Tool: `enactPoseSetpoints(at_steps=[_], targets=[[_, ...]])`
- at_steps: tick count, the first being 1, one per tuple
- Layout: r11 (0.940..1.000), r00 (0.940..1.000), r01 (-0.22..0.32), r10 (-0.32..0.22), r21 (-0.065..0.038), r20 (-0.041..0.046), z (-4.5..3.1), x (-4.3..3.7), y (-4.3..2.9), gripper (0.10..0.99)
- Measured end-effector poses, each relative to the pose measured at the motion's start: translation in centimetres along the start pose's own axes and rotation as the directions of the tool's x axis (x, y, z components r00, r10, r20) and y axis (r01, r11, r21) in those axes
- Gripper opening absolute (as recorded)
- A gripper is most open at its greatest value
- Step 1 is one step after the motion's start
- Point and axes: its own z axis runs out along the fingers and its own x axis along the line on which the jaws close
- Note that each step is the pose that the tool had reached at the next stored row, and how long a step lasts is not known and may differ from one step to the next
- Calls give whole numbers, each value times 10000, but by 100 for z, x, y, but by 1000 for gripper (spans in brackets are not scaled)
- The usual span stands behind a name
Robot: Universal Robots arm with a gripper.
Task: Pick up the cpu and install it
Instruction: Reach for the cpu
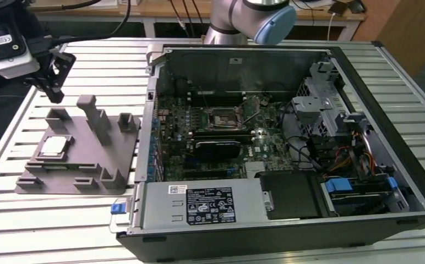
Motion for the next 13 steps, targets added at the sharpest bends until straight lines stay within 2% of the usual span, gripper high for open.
enactPoseSetpoints(at_steps=[13], targets=[[10000,10000,1,-1,23,4,117,188,-18,106]])
